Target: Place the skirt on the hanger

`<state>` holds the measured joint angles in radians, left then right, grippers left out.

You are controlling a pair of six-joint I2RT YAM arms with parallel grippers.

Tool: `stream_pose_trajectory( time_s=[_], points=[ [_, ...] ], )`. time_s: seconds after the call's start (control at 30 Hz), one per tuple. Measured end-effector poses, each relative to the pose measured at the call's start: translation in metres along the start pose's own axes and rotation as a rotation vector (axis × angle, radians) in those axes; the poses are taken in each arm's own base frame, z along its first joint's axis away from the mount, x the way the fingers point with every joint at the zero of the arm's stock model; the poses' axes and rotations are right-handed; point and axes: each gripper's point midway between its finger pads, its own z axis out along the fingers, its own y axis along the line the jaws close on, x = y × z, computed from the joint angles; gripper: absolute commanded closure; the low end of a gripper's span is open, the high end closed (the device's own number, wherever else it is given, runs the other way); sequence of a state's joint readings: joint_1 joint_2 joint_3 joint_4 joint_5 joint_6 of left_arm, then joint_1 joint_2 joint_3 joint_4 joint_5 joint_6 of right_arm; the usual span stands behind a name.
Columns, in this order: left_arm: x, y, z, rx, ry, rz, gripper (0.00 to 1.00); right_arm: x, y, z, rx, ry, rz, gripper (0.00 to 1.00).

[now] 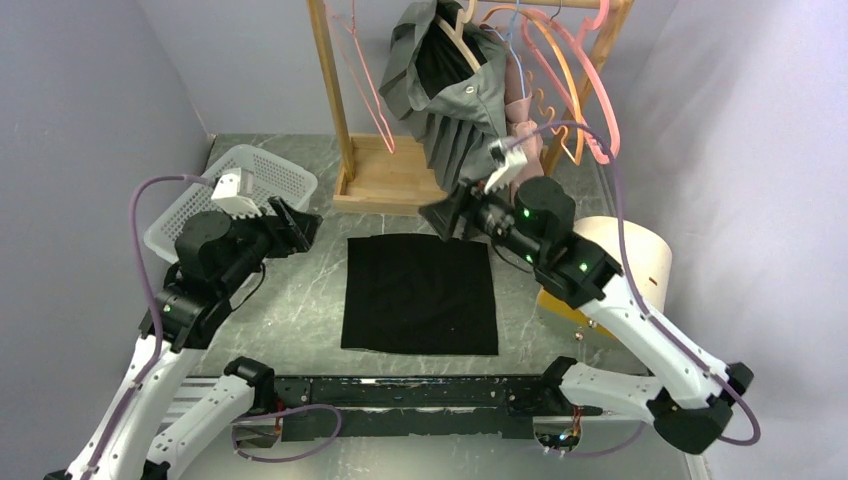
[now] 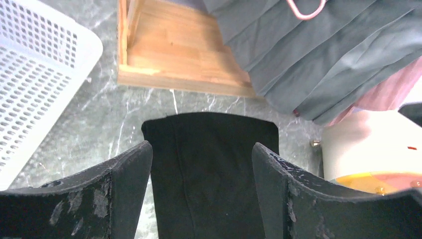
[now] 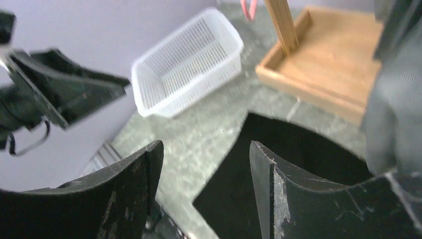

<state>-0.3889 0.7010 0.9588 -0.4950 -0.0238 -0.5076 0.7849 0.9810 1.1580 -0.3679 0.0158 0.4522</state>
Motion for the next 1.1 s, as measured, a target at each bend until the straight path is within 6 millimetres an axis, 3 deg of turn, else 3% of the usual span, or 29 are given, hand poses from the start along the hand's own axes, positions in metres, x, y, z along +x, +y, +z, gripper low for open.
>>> stream_pose_trajectory(
  time_s=[0.17, 0.33, 0.57, 0.63, 0.73, 0.8, 0.9, 1.03, 1.1],
  points=[
    [-0.024, -0.007, -0.012, 0.015, -0.075, 0.023, 0.21, -0.059, 0.03, 0.044, -0.055, -0.117, -0.03, 0.32],
    [-0.036, -0.013, -0.017, 0.029, -0.105, 0.027, 0.21, -0.094, 0.035, 0.106, 0.003, -0.196, -0.078, 0.3],
    [-0.033, -0.014, -0.014, 0.03, -0.09, 0.027, 0.21, -0.113, 0.007, 0.195, 0.148, -0.239, -0.14, 0.31],
    [-0.031, -0.013, -0.011, 0.025, -0.08, 0.027, 0.21, -0.115, -0.007, 0.217, 0.183, -0.239, -0.152, 0.38],
    [-0.029, -0.012, -0.009, 0.021, -0.071, 0.026, 0.22, -0.114, -0.025, 0.248, 0.217, -0.224, -0.184, 0.59],
    [-0.028, -0.012, -0.008, 0.022, -0.065, 0.023, 0.28, -0.109, -0.034, 0.263, 0.227, -0.208, -0.211, 0.8],
    [-0.027, -0.013, -0.006, 0.025, -0.057, 0.024, 0.32, -0.095, -0.041, 0.272, 0.232, -0.173, -0.251, 0.97],
    [-0.025, -0.014, -0.006, 0.035, -0.05, 0.033, 0.32, -0.095, -0.038, 0.263, 0.224, -0.193, -0.279, 1.0],
    [-0.025, -0.014, -0.006, 0.036, -0.048, 0.038, 0.32, -0.108, -0.031, 0.253, 0.216, -0.225, -0.286, 1.0]
  ],
)
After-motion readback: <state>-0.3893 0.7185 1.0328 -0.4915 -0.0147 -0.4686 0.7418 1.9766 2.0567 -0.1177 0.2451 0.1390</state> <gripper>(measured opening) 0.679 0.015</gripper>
